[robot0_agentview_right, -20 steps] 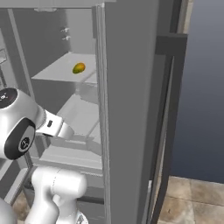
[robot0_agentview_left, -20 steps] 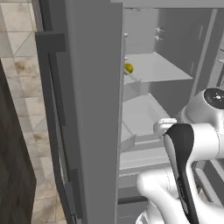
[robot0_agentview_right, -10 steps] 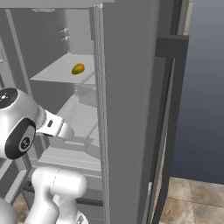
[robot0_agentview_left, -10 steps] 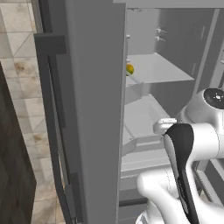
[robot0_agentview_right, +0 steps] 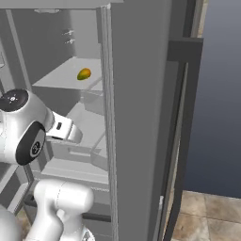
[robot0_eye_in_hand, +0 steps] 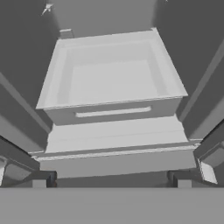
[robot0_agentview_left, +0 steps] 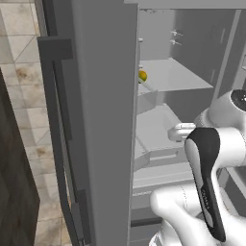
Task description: Pick the mango and apple from the fridge and place them inside the tupperware on the counter.
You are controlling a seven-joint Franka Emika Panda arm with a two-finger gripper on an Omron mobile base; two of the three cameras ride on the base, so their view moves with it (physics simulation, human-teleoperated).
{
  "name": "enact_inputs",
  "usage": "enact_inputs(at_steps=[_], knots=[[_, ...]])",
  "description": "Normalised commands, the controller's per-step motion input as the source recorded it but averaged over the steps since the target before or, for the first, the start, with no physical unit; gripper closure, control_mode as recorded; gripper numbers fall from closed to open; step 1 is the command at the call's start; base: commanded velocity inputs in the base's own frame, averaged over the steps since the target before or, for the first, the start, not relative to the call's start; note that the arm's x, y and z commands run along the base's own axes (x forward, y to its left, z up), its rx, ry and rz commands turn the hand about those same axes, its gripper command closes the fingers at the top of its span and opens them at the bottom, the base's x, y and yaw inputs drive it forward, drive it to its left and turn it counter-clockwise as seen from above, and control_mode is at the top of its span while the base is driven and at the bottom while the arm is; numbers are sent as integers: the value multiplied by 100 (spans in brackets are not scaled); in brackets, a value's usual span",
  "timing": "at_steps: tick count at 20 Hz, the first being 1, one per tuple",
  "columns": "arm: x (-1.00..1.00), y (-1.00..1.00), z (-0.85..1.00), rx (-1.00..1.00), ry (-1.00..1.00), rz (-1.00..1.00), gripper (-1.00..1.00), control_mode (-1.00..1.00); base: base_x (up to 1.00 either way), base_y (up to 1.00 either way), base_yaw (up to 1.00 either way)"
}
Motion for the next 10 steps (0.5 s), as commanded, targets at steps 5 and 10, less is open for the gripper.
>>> enact_inputs(at_steps=[5,10], knots=[[45,11,78,0,-1,9,-100,-100,0,0,0],[69,21,43,0,-1,0,-100,-100,0,0,0]])
